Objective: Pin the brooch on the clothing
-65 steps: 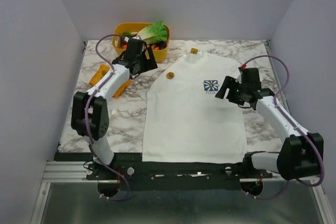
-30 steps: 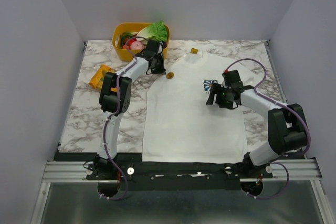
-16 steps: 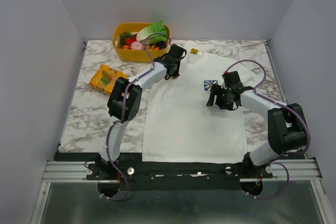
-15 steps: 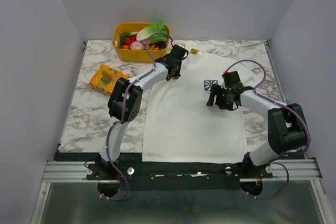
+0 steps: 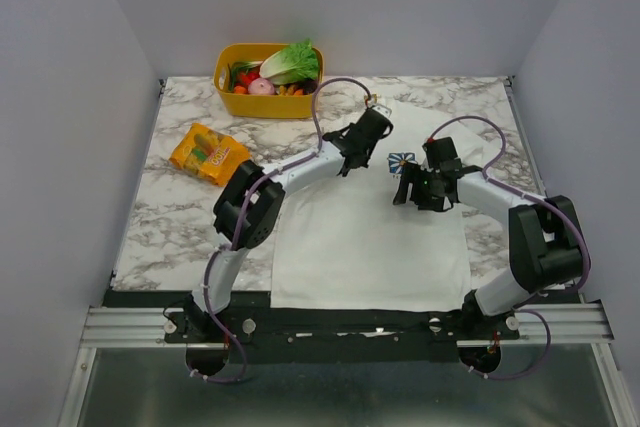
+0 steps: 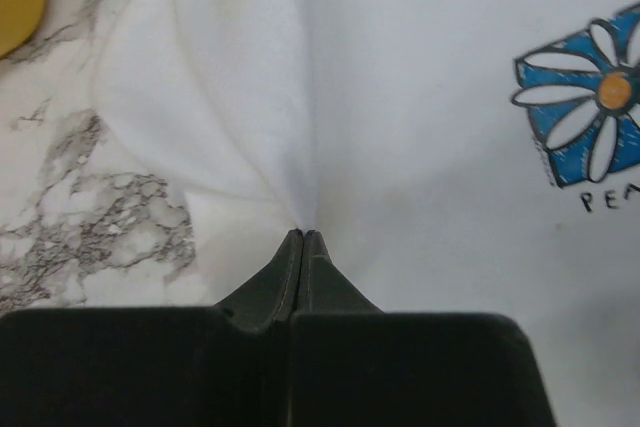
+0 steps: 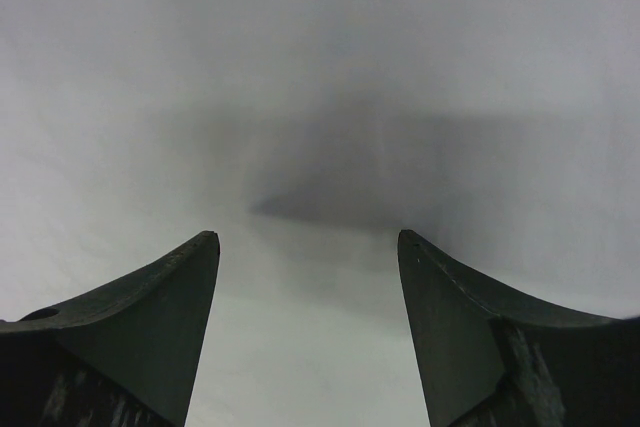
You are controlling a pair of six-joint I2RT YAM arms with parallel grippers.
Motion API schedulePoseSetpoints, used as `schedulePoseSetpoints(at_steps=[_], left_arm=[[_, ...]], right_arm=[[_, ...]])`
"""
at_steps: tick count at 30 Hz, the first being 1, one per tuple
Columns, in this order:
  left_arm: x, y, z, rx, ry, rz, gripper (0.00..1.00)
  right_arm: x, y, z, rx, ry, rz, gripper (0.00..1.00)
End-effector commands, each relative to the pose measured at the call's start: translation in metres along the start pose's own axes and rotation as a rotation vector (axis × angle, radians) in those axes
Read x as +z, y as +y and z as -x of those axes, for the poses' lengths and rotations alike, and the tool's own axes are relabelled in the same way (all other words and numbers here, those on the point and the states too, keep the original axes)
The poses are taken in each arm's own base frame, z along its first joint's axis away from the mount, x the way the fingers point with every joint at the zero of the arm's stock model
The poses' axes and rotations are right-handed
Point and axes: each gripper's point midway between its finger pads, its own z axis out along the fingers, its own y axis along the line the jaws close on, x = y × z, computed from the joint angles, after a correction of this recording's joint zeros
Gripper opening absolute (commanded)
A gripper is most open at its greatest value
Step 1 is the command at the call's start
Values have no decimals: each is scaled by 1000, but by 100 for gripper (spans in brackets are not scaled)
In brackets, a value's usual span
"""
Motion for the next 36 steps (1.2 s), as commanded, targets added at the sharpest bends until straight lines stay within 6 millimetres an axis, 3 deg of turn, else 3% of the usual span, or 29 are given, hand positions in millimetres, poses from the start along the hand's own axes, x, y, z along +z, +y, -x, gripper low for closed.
schedulePoseSetpoints(at_steps=[1,2,5,6,9,13,14,17,18,24,36], left_arm=[[-29,-51,5,18,-35,-227,0],[-36,-54,14,11,-66,-260,3],[-52,-67,21,23,-92,-363,30],[-54,-66,23,21,-95,-367,50],[-60,-54,35,-25,-109,-387,72],[-60,-25,44,-172,-114,-456,74],[-55,-6,51,-223,-132,-457,74],[-47,7,49,-320,-108,-507,73],[-35,18,43,-361,-83,-499,73],[-9,25,36,-429,-41,-561,71],[13,26,12,-463,11,-575,65]], right_arm=[[6,-4,-6,4,9,-15,80],[6,-5,-6,5,7,-17,80],[6,-6,-6,5,10,-20,80],[7,-5,-7,4,13,-17,80],[7,-5,-8,4,13,-17,80],[7,-6,-8,2,12,-18,80],[7,-6,-8,1,11,-18,80],[7,-6,-9,-2,13,-21,80],[7,-6,-8,-2,10,-19,80],[7,-6,-8,-2,12,-19,80],[4,-6,-7,-12,8,-17,80]])
